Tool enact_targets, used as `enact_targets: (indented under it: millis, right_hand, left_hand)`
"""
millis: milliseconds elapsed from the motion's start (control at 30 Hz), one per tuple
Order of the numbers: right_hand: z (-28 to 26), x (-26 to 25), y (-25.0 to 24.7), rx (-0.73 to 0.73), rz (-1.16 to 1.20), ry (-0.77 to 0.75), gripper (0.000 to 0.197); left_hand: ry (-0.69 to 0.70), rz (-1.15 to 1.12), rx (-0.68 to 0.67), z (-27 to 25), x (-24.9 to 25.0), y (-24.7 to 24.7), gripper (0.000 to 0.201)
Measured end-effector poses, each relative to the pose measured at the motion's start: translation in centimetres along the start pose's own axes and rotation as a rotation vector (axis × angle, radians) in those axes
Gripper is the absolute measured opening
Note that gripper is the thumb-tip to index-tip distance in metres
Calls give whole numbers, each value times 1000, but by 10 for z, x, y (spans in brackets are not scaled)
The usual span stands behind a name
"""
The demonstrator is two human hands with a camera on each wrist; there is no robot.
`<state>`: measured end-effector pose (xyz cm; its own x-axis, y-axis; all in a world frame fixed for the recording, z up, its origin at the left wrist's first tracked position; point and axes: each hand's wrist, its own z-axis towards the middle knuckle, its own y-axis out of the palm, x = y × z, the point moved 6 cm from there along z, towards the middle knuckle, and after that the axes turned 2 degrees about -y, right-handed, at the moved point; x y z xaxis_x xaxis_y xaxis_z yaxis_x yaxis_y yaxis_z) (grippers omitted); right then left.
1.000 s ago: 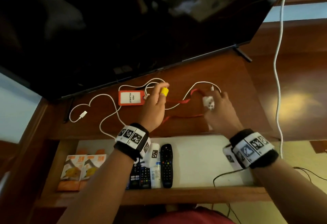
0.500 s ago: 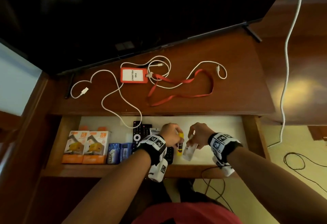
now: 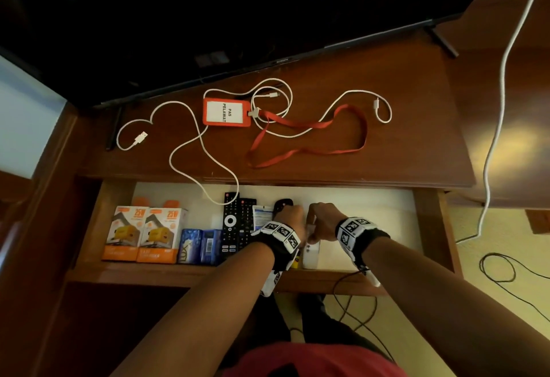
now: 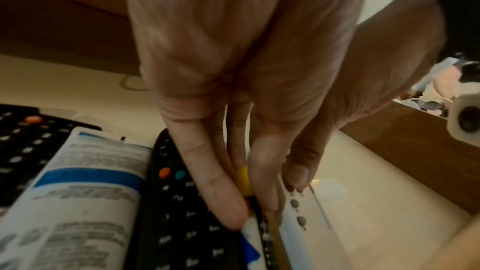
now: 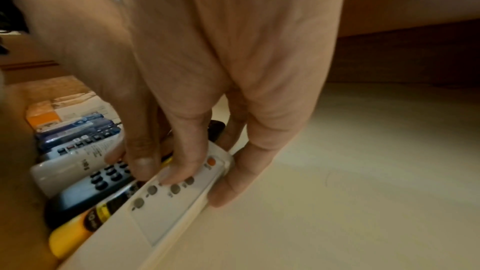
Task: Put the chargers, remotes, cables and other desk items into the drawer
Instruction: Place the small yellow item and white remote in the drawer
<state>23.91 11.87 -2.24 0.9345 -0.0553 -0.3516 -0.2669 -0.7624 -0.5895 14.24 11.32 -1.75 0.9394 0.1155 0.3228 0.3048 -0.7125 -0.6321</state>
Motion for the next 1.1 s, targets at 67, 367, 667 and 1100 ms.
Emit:
enact_targets:
  millis: [67,367,667,1100]
  right_hand:
    - [1,1,2,16,5,9,48]
    - [7,-2,10,11,-41,12,67]
    - [-47,-29,-80,247,190,-247,19]
    - [50,-116,-279,594,-203,-175,11]
  left_hand:
    - [10,10,21,0,0,-2,21]
    - [21,17,78,-5,-4,-15,23]
    - [75,-290,517,-48,-26,-133,21]
    - [-30,364,697,-3,-51,-252,65]
